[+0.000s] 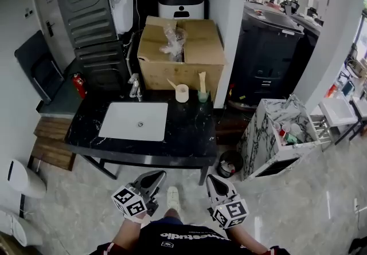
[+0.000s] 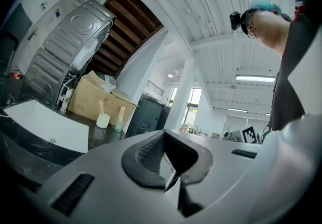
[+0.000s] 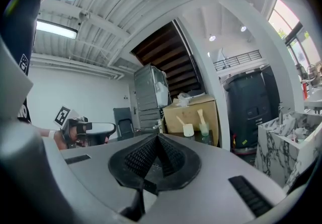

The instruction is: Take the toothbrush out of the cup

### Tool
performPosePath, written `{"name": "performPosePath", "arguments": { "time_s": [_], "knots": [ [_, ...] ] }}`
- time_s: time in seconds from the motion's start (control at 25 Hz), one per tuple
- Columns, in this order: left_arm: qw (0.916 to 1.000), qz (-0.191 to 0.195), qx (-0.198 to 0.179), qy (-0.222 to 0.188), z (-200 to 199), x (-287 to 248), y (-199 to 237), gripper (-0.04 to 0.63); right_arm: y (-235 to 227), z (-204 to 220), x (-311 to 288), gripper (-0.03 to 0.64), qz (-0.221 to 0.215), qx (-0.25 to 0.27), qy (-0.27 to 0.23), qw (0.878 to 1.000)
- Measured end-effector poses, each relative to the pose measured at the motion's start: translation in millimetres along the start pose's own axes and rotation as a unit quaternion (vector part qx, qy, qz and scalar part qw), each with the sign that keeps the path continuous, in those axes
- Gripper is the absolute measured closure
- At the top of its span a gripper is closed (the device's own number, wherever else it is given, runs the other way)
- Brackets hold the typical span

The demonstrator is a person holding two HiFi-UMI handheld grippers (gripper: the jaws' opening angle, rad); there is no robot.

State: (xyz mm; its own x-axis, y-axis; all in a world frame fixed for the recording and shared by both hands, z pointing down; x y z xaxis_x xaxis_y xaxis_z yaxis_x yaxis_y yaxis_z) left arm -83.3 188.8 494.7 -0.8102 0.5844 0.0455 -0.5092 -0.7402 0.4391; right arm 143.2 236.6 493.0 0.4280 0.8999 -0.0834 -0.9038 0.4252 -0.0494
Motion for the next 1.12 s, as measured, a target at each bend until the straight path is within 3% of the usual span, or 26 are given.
{"name": "performPosePath", "arguments": {
  "time_s": [0.12,0.32,0.72,0.92,1.12],
  "knots": [
    [1.0,0.007,-0.004,-0.004,-5.6,-18.1,29.4,0.581,-11.0,-1.5,-28.2,0.581,0.0,-0.005,0.001,1.0],
    [0.995,0.061,0.057,-0.055,-31.0,-49.8,82.4,0.581,-32.6,-9.3,-95.0,0.581,0.002,0.001,0.006,1.0],
    [0.9988,0.016,-0.043,0.013,-95.4,-114.3,204.7,0.581,-52.7,-44.4,-243.9,0.581,0.014,0.033,0.01,0.999],
    [0.999,0.008,-0.039,0.018,-110.0,-133.3,250.9,0.581,-57.3,-41.9,-283.8,0.581,0.027,0.032,0.023,0.999],
    [0.9993,0.015,-0.031,0.015,-109.1,-155.0,267.8,0.581,-67.4,-39.4,-297.0,0.581,0.033,0.024,0.038,0.998]
  ]
}}
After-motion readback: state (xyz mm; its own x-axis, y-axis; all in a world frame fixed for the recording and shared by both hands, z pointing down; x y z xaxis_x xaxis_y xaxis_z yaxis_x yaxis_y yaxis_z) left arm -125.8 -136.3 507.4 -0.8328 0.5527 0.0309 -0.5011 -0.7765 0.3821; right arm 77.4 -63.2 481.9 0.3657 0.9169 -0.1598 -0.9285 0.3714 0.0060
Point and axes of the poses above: the fingertips, and each gripper's own axes: x backward along the fingers, y to its left, z out of its underside, the point moved 5 cm from there along x, backward along the fingers, and after that the axes turned 6 degrees about x, right-handed, at the moved point
